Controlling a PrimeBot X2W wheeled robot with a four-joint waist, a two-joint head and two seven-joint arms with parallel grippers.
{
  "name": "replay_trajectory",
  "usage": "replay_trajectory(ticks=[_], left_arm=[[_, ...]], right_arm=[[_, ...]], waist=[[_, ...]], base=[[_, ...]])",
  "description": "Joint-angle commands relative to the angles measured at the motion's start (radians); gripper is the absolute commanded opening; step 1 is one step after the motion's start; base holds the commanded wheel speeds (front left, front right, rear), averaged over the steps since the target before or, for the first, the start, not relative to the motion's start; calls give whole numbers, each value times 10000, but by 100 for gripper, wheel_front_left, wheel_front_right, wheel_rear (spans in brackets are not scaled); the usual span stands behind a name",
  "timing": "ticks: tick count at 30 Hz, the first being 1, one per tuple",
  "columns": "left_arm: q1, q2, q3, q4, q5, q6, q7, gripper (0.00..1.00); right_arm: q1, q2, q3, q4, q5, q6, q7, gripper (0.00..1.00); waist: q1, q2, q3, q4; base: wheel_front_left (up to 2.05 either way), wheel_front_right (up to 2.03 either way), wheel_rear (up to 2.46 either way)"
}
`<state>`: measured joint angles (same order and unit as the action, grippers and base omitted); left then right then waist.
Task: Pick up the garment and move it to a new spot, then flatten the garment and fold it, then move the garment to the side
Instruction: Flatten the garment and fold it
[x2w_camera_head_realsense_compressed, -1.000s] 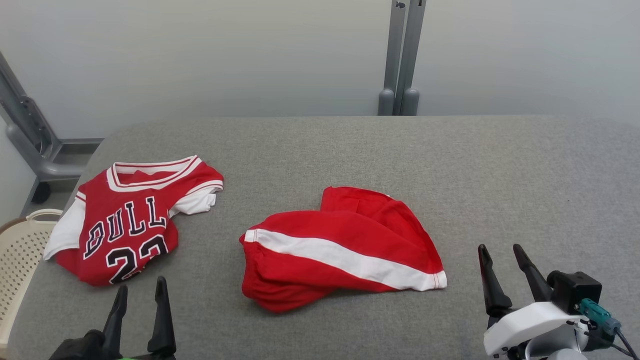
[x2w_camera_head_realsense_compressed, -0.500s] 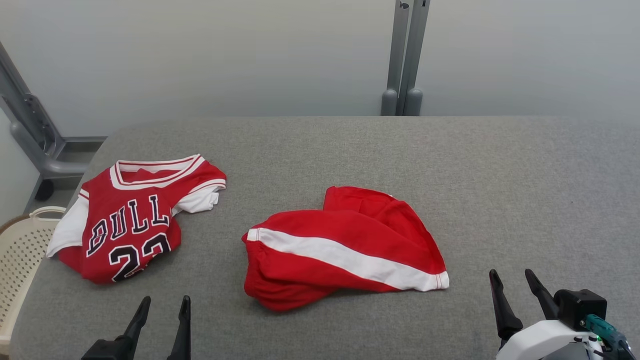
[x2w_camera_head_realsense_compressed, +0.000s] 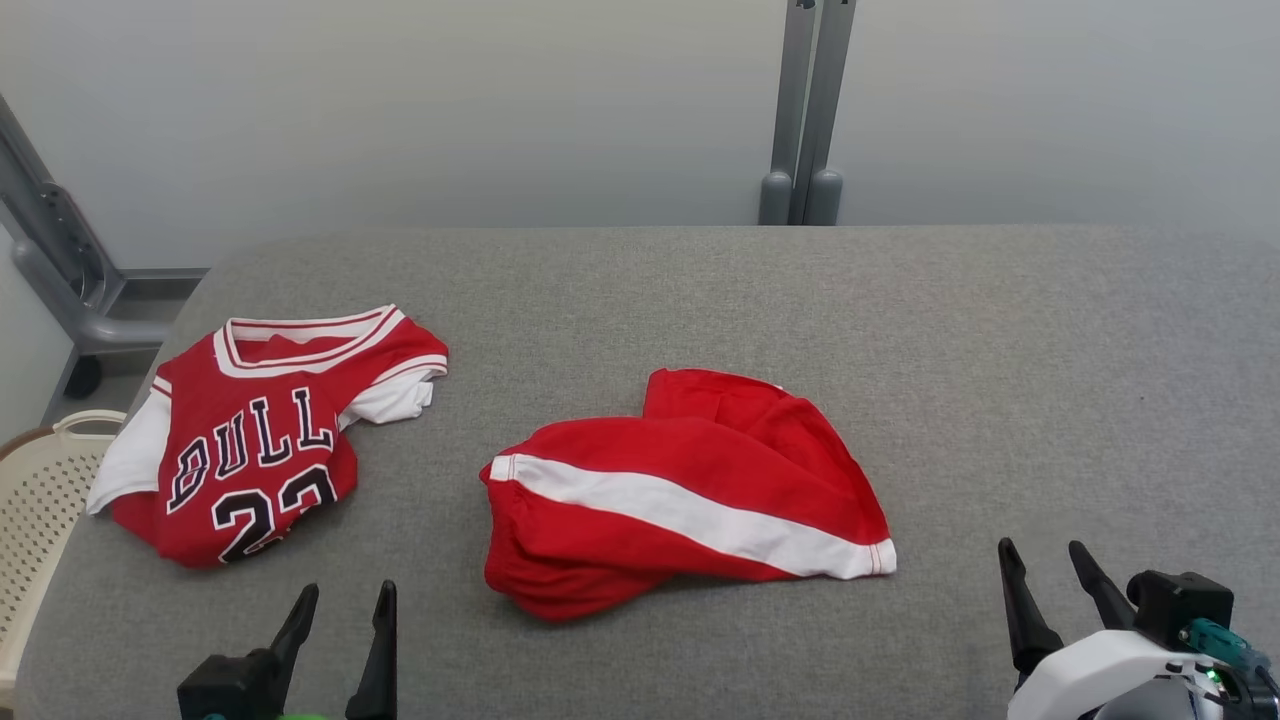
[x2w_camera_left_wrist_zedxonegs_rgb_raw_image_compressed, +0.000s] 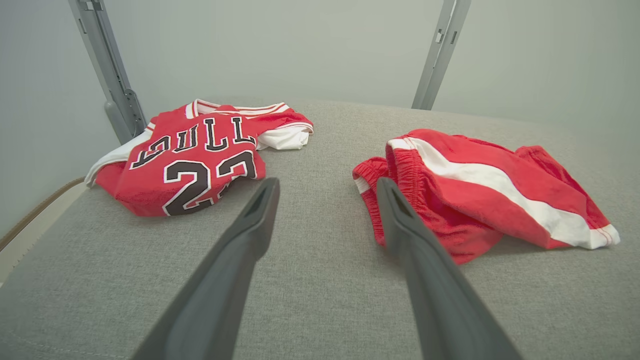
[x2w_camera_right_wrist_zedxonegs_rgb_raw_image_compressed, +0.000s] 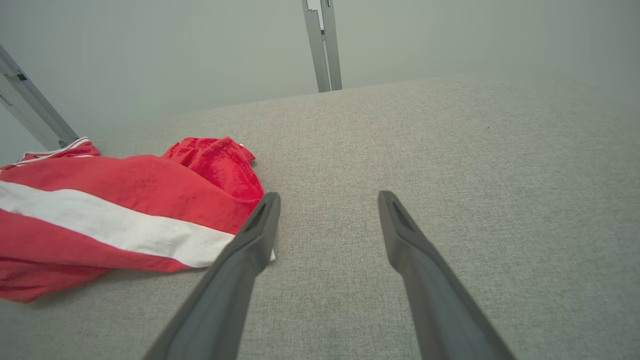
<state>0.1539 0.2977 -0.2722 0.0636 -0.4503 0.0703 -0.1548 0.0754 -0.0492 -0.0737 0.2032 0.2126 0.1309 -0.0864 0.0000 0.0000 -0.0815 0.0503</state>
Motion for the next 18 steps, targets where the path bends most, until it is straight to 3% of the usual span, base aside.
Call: replay_trajectory(ticks=[1, 5, 9, 18], left_arm=[[-323, -36, -39, -29, -150, -11, 230, 100], [-943, -174, -189, -79, -441, -114, 1069, 100], [-1749, -307, -395, -142, -583, 75, 2173, 100], [-4135, -482, -1428, 331, -454, 195, 5588, 100]], right_arm=[[-157, -15, -90, 81, 28, -3, 244, 100], [-387, -27, -48, 155, -58, -3, 1343, 100], [-735, -24, 1, 92, -243, -3, 2811, 100], [-1873, -23, 581, 60, -734, -3, 4868, 100]], waist=[[0, 0, 23, 20], [0, 0, 119, 22], [0, 0, 300, 4], [0, 0, 1186, -37]], base=[[0, 0, 0], [0, 0, 0], [0, 0, 0], [0, 0, 0]])
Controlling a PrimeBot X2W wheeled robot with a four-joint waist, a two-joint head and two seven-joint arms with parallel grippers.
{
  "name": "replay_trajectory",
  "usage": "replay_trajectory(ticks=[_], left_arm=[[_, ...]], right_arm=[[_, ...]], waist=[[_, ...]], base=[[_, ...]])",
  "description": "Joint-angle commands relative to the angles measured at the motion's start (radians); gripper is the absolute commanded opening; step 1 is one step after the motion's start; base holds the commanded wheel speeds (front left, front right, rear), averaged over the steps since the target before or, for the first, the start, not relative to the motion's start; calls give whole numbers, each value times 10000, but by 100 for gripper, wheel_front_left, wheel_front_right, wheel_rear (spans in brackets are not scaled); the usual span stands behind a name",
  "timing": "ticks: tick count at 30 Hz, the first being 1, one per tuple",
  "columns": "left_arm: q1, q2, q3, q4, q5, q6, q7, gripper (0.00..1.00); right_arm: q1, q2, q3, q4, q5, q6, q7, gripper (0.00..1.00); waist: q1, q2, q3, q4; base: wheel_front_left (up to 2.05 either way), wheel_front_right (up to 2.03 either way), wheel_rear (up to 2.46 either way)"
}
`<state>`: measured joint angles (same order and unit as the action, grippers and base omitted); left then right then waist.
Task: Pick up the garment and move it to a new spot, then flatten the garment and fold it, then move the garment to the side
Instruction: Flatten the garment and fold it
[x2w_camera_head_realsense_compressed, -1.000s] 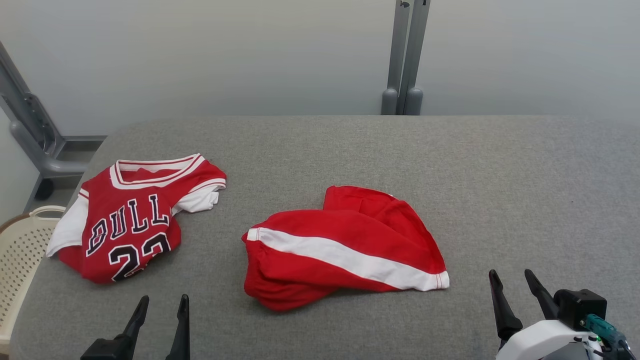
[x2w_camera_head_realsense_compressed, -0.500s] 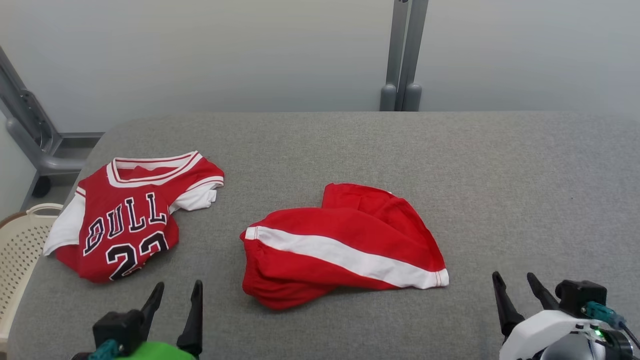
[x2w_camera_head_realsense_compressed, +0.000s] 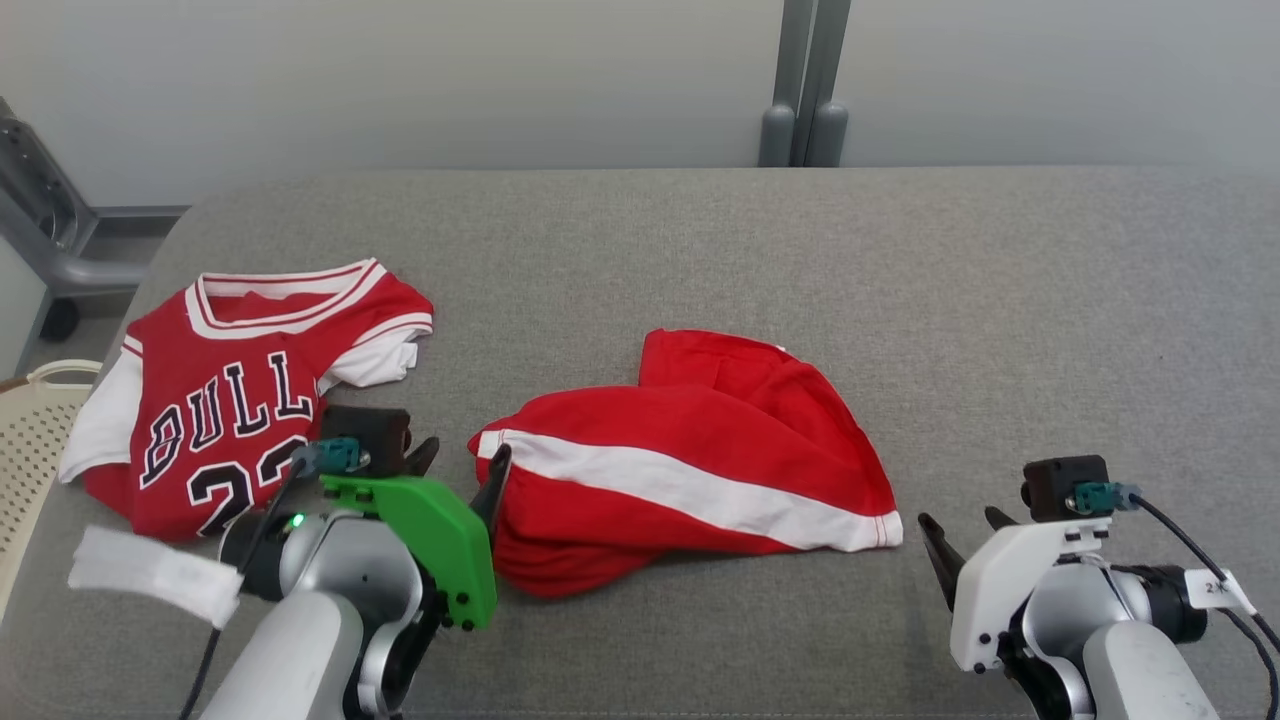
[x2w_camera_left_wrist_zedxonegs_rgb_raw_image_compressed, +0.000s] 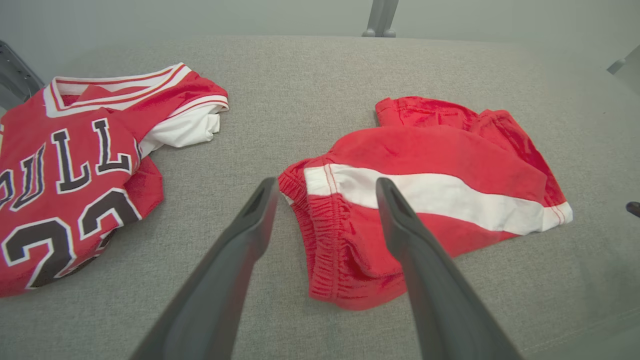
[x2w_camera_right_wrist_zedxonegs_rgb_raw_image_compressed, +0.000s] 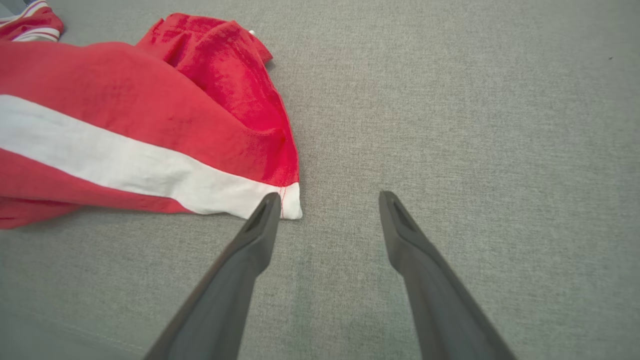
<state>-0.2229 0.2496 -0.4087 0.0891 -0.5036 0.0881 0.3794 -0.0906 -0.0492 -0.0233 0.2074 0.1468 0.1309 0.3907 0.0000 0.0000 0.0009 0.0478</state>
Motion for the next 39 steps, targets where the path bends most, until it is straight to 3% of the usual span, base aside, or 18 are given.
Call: replay_trajectory(ticks=[1, 10, 19, 20, 21, 22, 23, 26, 39], left_arm=[[-367, 0, -63, 76, 79, 17, 246, 100], [-2362, 89, -543, 935, 230, 170, 2824, 100], [-2531, 105, -609, 915, 11, 496, 3935, 100], [-2486, 100, -632, 886, -12, 514, 4004, 94], [-2441, 107, -661, 851, -20, 525, 4033, 81], [-2416, 103, -673, 808, -39, 523, 4071, 67], [-2400, 86, -689, 772, -65, 502, 4096, 43], [-2413, 75, -740, 737, -77, 459, 4100, 1], [-2707, -121, -950, 911, -187, 316, 3939, 0]], right_arm=[[-213, -23, 77, 18, -76, -3, 97, 100], [-1221, -26, 825, 257, -156, -3, 805, 100], [-1568, -24, 1109, 399, -196, -3, 816, 100], [-1578, -24, 1120, 401, -212, -3, 814, 100], [-1572, -23, 1176, 426, -209, -3, 881, 100], [-1577, -21, 1219, 429, -189, -3, 901, 100], [-1598, -24, 1241, 421, -144, -3, 914, 100], [-1688, -24, 1395, 463, -136, -3, 1001, 100], [-1585, -26, 1311, 890, 68, -3, 1382, 100]], waist=[[0, 0, 362, -12], [0, 0, 1233, -191], [0, 0, 1456, -184], [0, 0, 1478, -168], [0, 0, 1503, -149], [0, 0, 1531, -135], [0, 0, 1577, -125], [0, 0, 1742, -105], [0, 0, 2013, 60]], base=[[0, 0, 0], [0, 0, 0], [0, 0, 0], [0, 0, 0], [0, 0, 0], [0, 0, 0], [0, 0, 0], [0, 0, 0], [0, 0, 0]])
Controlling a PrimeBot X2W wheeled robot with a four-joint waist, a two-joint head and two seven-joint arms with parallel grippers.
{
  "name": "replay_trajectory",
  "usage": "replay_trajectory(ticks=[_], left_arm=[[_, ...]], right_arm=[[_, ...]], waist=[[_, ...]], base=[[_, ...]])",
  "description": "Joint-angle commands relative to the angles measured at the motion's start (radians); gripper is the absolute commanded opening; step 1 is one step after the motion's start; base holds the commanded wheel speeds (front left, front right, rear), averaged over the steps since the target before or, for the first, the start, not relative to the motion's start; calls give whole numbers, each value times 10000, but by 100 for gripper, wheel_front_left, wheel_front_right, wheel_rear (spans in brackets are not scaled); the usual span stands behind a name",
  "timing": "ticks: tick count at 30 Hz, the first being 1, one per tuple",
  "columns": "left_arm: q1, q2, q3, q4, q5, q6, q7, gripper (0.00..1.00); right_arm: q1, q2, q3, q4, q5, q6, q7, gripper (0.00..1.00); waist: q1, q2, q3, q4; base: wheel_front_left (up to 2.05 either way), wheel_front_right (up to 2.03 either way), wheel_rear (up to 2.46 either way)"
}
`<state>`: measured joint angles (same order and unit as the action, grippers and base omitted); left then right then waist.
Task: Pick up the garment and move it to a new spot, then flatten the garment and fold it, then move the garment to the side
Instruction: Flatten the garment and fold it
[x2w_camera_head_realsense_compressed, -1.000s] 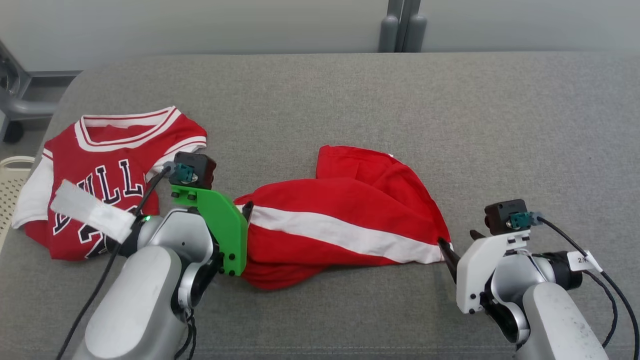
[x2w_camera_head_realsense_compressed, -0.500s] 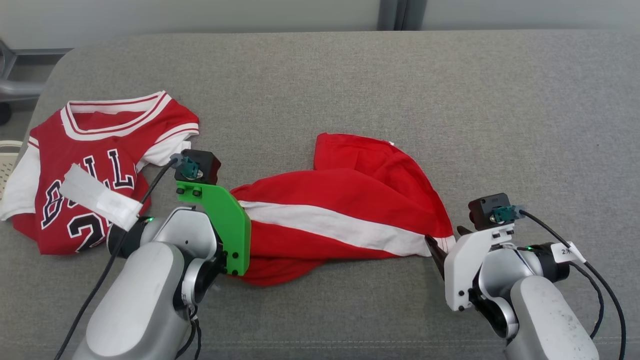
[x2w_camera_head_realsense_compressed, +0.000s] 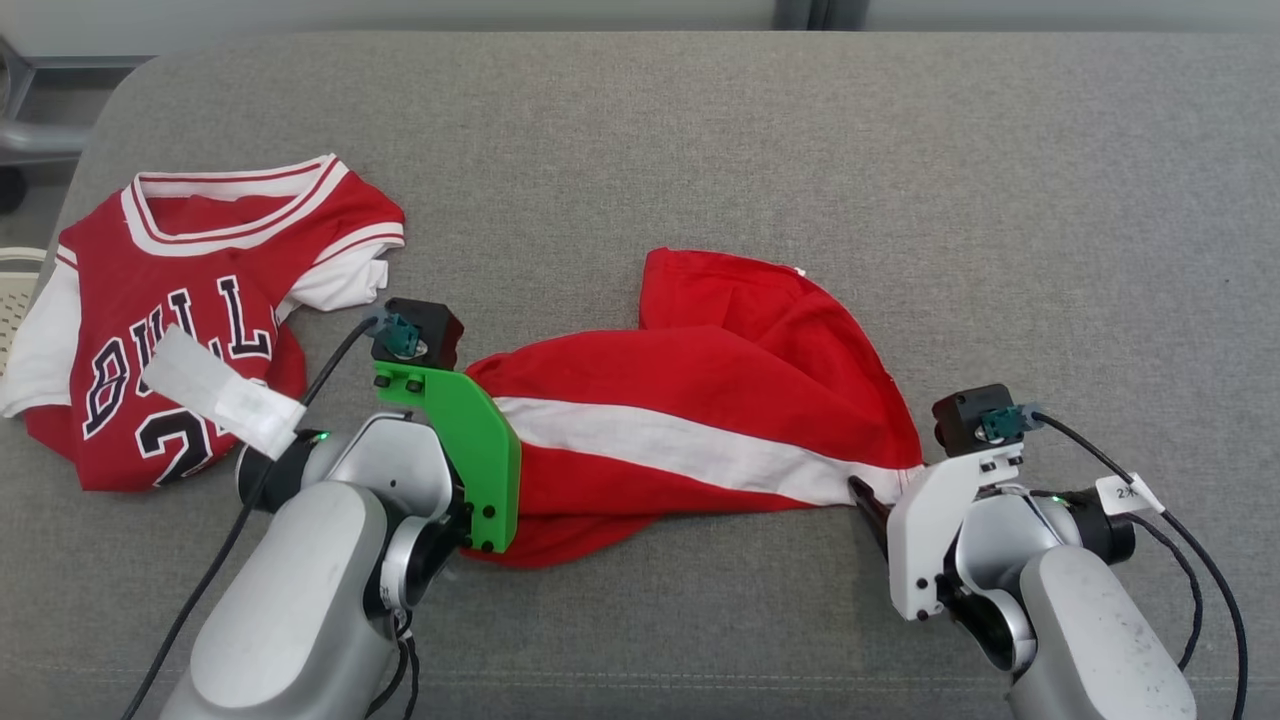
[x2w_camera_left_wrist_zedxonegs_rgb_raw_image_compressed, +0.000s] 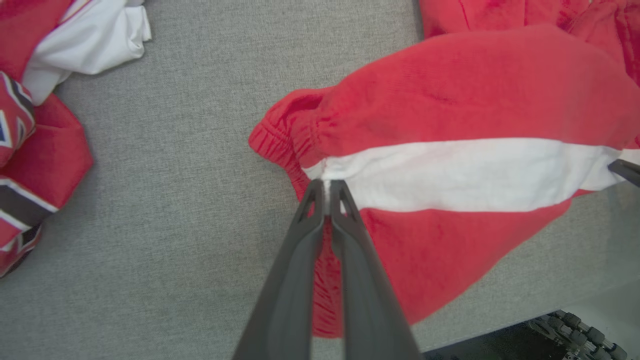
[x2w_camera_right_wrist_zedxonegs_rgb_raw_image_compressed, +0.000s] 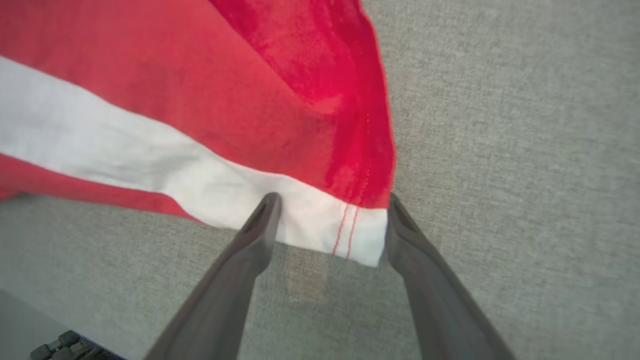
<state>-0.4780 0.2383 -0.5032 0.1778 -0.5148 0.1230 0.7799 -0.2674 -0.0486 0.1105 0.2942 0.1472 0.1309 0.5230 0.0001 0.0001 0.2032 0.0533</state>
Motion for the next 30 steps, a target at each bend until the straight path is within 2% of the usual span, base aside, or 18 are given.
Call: replay_trajectory(ticks=[1, 10, 13, 16, 17, 19, 25, 30], left_arm=[[-146, -14, -9, 40, -85, -35, -66, 0], [-63, 0, -18, 71, -150, -17, -173, 0], [-76, 4, 7, 55, -168, 22, -233, 0], [-121, 6, 14, 47, -163, 52, -296, 0], [-142, 1, -3, 54, -158, 54, -303, 0], [-179, -11, -24, 73, -171, 43, -310, 0], [-161, -58, 119, 35, -129, 20, -986, 0], [-274, -254, 434, -36, -295, 4, -1838, 0]], right_arm=[[271, -32, -83, -27, 68, -3, 76, 100], [665, -38, -593, -516, -110, -6, 33, 100], [535, -29, -580, -458, -4, -5, -60, 94], [381, -29, -566, -282, 19, -5, -63, 65], [358, -27, -555, -205, 23, -5, -9, 39], [311, -29, -554, -81, 80, -6, 7, 0], [241, -30, -644, 9, 355, -6, -122, 0], [64, -29, -731, -284, 1570, -5, -572, 0]], waist=[[-1, -1, -20, 5], [-1, -1, -88, -53], [-1, -1, -65, -59], [-1, -1, -32, -32], [-1, -1, -20, -11], [-1, -1, -1, 30], [-1, -1, -102, 82], [-1, -1, -403, -38]], base=[[0, 0, 0], [0, 0, 0], [0, 0, 0], [0, 0, 0], [0, 0, 0], [0, 0, 0], [0, 0, 0], [0, 0, 0]])
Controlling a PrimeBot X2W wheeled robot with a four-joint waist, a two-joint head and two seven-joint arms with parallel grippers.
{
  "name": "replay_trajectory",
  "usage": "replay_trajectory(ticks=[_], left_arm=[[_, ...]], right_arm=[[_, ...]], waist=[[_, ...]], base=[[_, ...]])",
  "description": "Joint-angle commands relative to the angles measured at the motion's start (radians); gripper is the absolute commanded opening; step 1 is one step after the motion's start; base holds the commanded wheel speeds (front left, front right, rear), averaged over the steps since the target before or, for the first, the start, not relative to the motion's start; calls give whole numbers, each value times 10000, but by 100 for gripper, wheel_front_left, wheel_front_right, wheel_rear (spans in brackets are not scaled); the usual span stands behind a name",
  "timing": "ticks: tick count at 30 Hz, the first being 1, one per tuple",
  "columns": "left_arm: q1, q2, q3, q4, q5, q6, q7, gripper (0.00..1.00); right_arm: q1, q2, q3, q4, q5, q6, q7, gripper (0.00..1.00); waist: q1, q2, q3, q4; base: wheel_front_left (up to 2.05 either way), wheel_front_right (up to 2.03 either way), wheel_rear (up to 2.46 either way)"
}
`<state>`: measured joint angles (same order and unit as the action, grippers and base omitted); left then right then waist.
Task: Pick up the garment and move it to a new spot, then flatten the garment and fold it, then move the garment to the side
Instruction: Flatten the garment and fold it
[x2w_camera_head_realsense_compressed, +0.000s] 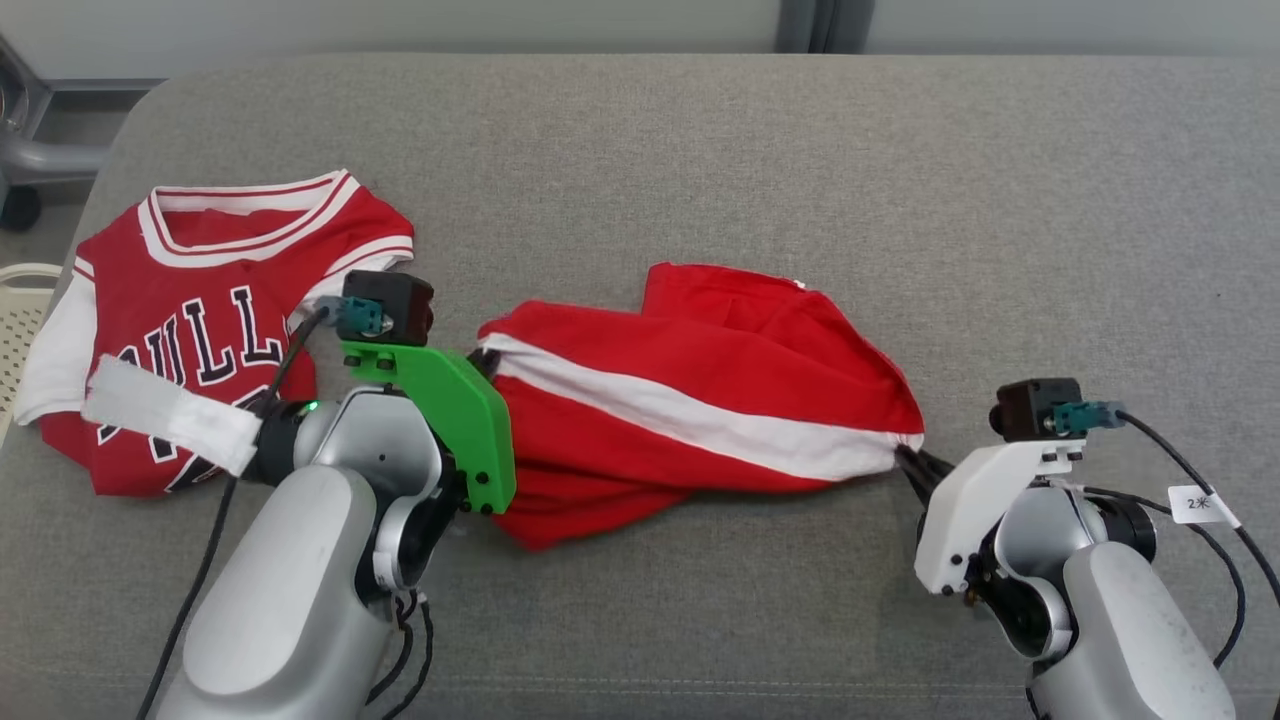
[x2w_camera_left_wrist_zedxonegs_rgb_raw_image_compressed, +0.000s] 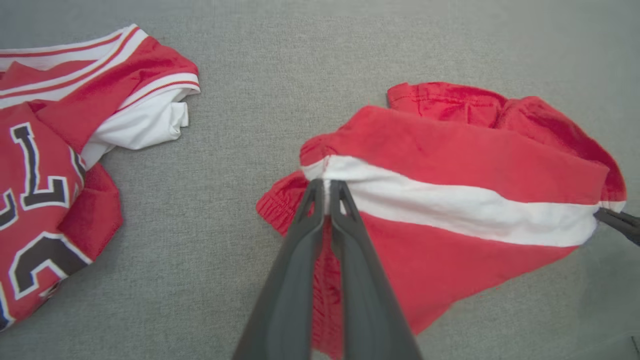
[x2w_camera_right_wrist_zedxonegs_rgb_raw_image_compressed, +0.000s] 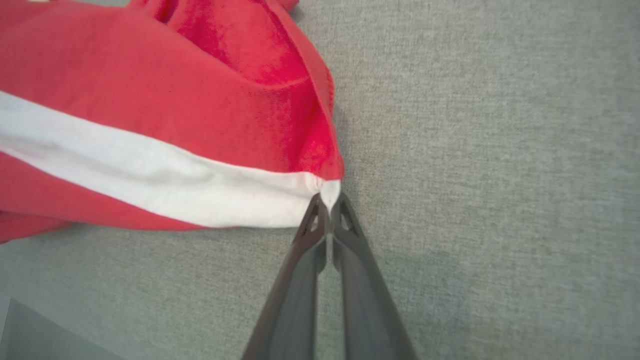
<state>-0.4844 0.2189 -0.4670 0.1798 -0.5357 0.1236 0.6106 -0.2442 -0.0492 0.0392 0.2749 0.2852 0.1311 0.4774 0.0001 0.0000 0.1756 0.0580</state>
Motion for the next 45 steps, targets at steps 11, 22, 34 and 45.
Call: replay_trajectory(ticks=[11, 22, 34, 45], left_arm=[[-1582, -958, 1585, 273, -1354, -326, -2107, 0], [-4552, -964, 2325, 1919, -1207, -786, -3716, 0], [-8618, -688, 2843, 3590, -421, -1379, -6752, 0], [-9995, -688, 2919, 4499, 188, -1841, -8691, 0]], right_arm=[[-2243, -27, 670, -789, 1271, -5, -559, 0], [-5957, -18, 1268, 465, 1558, -3, -742, 0], [-11064, -185, 1266, 3215, -196, -8, -3462, 0], [-13446, -189, 378, 4581, -1944, -8, -6627, 0]], waist=[[-1, 0, 60, -827], [-1, 0, 1582, -1641], [-1, 0, 3676, -2357], [-1, 0, 3959, -2429]], base=[[0, 0, 0], [0, 0, 0], [0, 0, 0], [0, 0, 0]])
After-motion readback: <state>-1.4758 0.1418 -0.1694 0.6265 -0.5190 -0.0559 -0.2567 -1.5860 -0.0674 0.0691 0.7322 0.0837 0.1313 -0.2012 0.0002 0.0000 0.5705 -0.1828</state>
